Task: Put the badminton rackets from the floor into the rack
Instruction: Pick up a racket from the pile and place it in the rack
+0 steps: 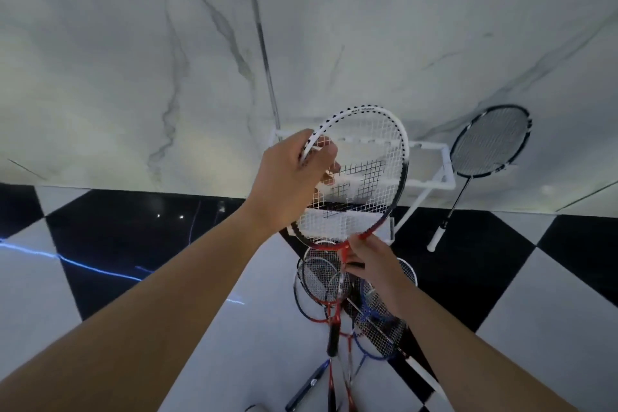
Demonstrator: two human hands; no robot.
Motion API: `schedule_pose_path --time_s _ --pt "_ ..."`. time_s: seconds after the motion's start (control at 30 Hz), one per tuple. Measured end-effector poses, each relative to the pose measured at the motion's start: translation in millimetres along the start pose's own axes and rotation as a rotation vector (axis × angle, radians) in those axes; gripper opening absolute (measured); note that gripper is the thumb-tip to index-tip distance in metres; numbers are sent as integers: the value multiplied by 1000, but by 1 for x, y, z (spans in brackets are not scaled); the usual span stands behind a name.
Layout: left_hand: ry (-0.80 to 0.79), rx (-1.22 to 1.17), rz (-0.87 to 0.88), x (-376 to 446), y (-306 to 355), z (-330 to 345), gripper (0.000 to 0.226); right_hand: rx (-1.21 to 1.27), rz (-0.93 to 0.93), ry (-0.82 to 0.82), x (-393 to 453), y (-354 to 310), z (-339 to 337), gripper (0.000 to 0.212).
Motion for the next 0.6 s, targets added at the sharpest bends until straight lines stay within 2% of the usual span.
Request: schedule_pose_path --time_s 0.17,0.37,0.6 --pt "82 3 104 28 82 -55 13 23 -134 -21 -39 -81 24 26" --pt "227 -6 236 66 171 -124 20 -11 -365 -35 -84 -185 49 23" --pt "393 -73 247 81 215 -181 24 -59 -498 -63 -122 -264 69 22"
Point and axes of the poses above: each hand's wrist, its own x-axis towards the middle knuckle, its own z-axis out of the palm, y = z × x, the point moved 6 cm from there along x, towards the middle knuckle, and after that the axes turned 13 degrees about z, right-handed, at the moved point
